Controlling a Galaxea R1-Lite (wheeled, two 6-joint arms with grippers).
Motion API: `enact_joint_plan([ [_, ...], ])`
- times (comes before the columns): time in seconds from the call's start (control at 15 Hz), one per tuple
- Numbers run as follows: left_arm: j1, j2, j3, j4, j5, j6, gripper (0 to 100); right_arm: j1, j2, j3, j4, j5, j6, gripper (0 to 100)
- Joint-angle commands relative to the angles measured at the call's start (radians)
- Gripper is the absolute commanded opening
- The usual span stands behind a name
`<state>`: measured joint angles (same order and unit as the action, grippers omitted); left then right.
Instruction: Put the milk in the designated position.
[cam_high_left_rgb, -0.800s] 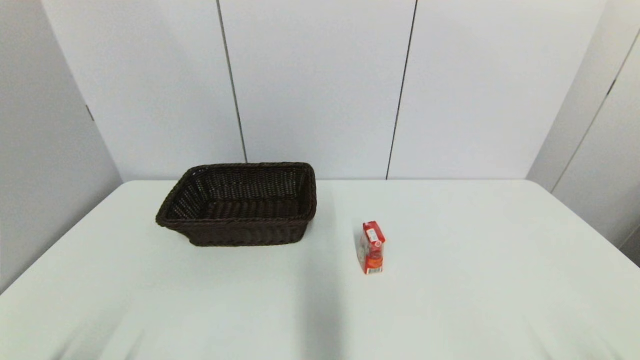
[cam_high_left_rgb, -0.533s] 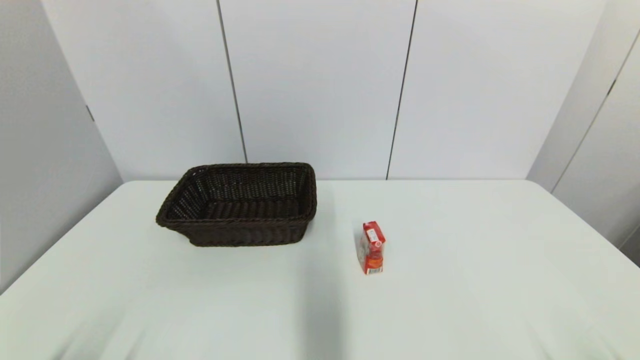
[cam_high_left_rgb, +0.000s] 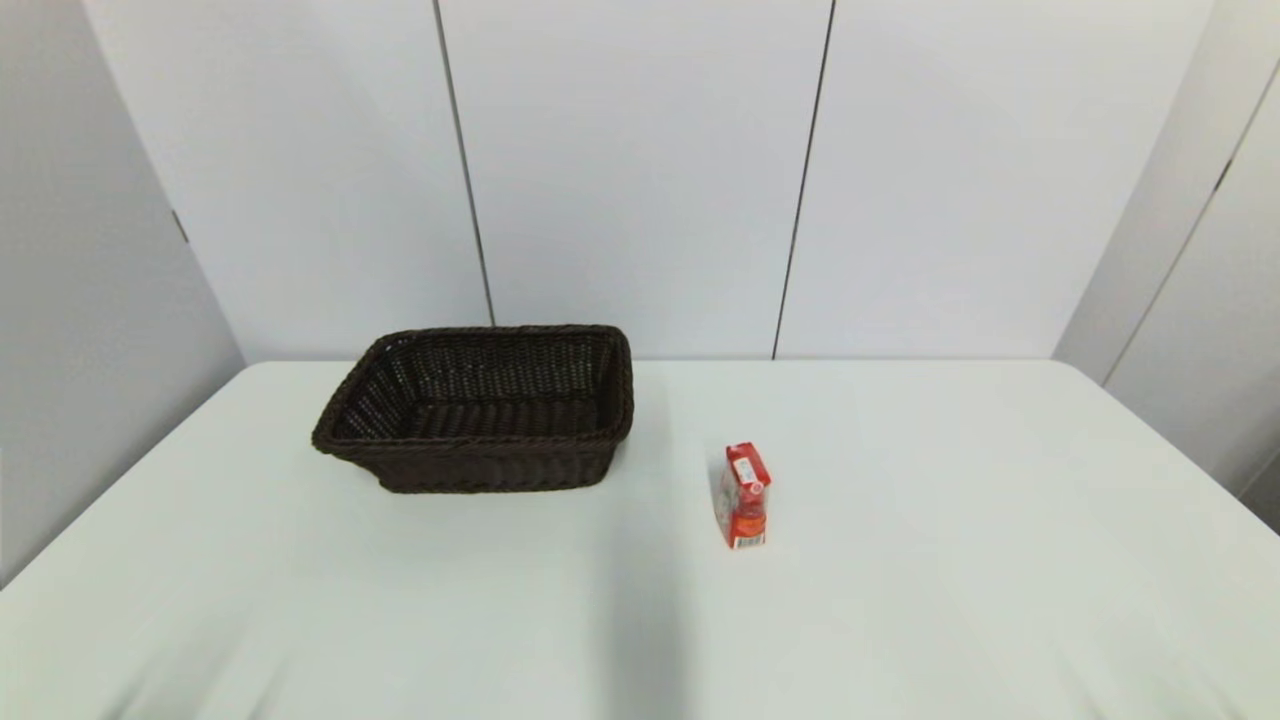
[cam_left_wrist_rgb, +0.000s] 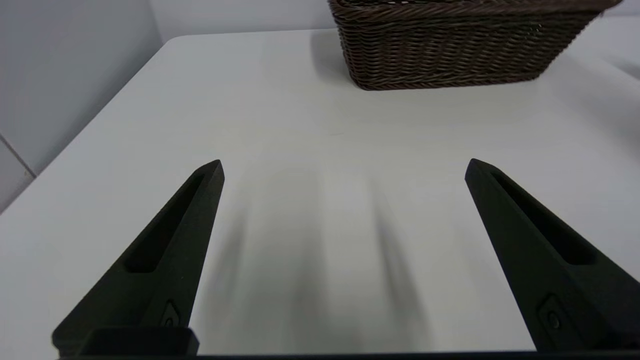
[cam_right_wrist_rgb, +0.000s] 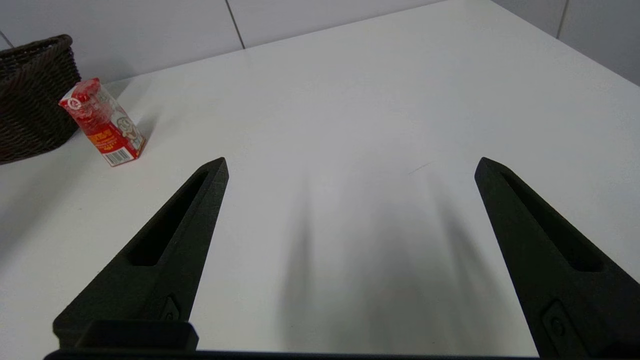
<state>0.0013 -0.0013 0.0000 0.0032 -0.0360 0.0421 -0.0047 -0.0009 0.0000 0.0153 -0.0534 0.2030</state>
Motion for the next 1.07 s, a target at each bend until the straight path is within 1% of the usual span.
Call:
enact_joint_plan([
  [0.07,0.000,0.000,0.000,-0.003,0.036,-0.044,100,0.000,0.002,0.000,0.000,-0.002,0.001,100],
  [0.27,0.003,0.006,-0.003,0.003,0.037,-0.044,100,0.000,0.001,0.000,0.000,-0.002,0.001,100],
  [0.33,0.005,0.050,-0.025,-0.003,0.037,-0.034,100,0.000,0.001,0.000,0.000,0.000,0.001,100],
  [0.47,0.008,0.196,-0.152,-0.014,0.010,0.058,100,0.000,0.001,0.000,0.000,-0.002,0.001,100],
  [0.53,0.009,0.302,-0.229,-0.031,-0.047,0.122,100,0.000,0.001,0.000,0.000,0.000,0.001,100],
  [0.6,0.008,0.419,-0.291,-0.065,-0.131,0.177,100,0.000,0.001,0.000,0.000,0.000,0.001,100],
  [0.67,0.005,0.561,-0.368,-0.097,-0.257,0.236,100,0.000,0.001,0.000,0.000,0.000,0.003,100],
  [0.8,0.003,0.771,-0.517,-0.095,-0.510,0.358,100,0.000,0.001,0.000,0.000,-0.002,0.001,100],
  [0.93,-0.010,0.949,-0.614,-0.091,-0.743,0.484,100,0.000,0.001,0.000,0.000,0.000,0.001,100],
  [1.0,-0.050,1.028,-0.640,-0.083,-0.841,0.552,100,0.000,0.001,0.002,0.000,0.000,0.001,100],
  [1.07,-0.130,1.126,-0.650,-0.075,-0.897,0.611,100,0.000,0.001,0.000,0.000,0.000,0.001,100],
])
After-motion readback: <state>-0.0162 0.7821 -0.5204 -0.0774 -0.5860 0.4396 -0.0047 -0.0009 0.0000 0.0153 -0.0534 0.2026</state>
